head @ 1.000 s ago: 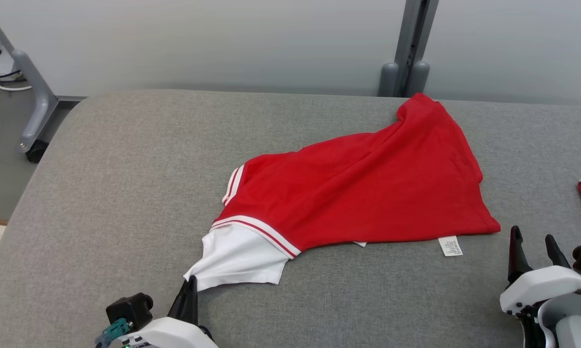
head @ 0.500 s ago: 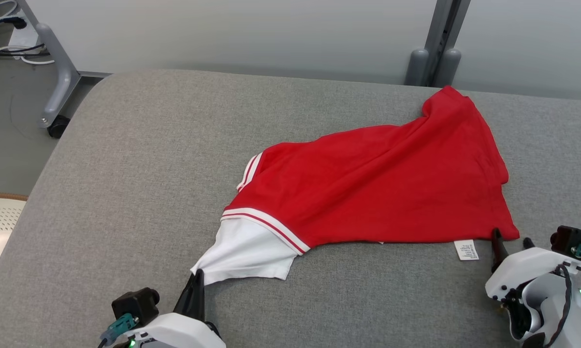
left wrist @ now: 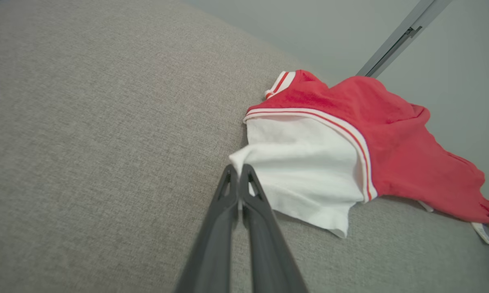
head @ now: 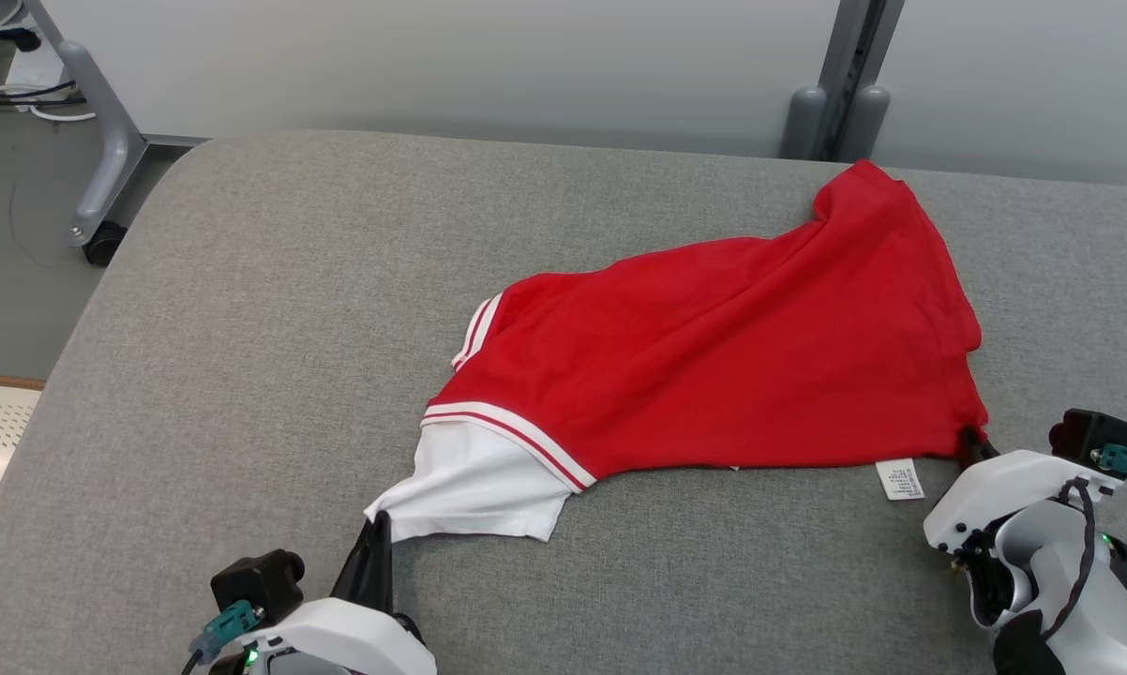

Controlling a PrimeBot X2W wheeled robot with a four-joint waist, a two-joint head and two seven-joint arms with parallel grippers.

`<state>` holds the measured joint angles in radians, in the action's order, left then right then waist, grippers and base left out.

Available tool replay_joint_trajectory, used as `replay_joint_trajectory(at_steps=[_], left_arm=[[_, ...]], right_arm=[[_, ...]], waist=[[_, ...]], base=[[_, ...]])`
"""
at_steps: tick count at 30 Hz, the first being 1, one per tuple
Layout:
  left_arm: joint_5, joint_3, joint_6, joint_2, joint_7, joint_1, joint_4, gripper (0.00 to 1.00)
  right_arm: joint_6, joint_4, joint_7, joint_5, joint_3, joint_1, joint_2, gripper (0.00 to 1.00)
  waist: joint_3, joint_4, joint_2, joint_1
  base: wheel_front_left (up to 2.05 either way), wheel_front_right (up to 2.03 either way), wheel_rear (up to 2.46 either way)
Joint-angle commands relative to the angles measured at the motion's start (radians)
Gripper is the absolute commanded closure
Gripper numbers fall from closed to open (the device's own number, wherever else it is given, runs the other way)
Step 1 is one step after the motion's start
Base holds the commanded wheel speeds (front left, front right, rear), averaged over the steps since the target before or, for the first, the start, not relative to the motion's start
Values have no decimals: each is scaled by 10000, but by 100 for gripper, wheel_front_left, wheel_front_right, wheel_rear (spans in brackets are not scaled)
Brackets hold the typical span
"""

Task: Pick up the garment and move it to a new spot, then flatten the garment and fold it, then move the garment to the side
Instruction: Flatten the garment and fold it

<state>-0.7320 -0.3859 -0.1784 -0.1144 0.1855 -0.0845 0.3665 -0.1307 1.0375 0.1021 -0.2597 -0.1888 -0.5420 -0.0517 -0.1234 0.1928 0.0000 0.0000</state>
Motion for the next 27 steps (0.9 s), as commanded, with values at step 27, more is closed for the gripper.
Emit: replay_joint_trajectory(at_steps=[27], left_arm=[[-1427,1055,758,-40,151,-729,-5497,100]], right_arm=[[-5,-9581,-1053,-6752,1288,3332,-896,100]], waist=[[1062,-1730,0,0]], base=[[0,0,0]])
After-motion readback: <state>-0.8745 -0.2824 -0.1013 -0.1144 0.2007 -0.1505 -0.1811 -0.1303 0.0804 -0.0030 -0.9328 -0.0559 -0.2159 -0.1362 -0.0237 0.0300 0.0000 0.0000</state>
